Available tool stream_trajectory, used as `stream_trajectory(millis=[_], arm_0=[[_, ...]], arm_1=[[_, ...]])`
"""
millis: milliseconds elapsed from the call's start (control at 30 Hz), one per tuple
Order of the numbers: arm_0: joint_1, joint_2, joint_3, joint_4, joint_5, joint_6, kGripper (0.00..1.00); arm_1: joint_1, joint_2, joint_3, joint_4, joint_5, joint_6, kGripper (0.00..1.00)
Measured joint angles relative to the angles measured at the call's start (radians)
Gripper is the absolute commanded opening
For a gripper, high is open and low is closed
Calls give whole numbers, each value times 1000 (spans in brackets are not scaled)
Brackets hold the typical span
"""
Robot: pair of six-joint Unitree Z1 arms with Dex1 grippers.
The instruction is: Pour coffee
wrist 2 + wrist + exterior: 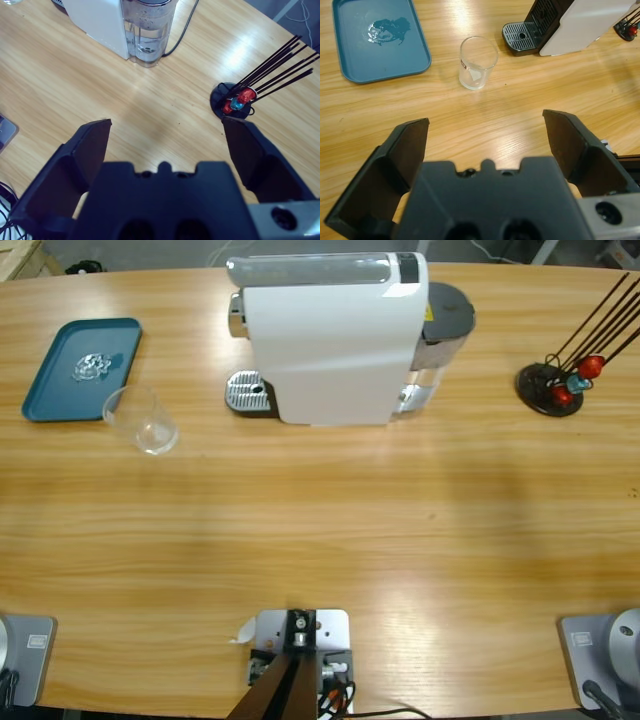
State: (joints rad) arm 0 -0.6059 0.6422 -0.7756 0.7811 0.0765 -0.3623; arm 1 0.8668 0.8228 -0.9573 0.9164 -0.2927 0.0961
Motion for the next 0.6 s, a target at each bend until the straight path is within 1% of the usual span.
stream_trajectory(millis=[433,500,600], arm_0=[[0,1,2,-4,-13,0,996],[0,18,2,-4,-23,0,996],[0,86,-15,-4,-54,0,996]], arm_1=[[0,0,0,0,0,0,1000],[0,0,0,0,0,0,1000],[0,2,0,0,0,0,1000]])
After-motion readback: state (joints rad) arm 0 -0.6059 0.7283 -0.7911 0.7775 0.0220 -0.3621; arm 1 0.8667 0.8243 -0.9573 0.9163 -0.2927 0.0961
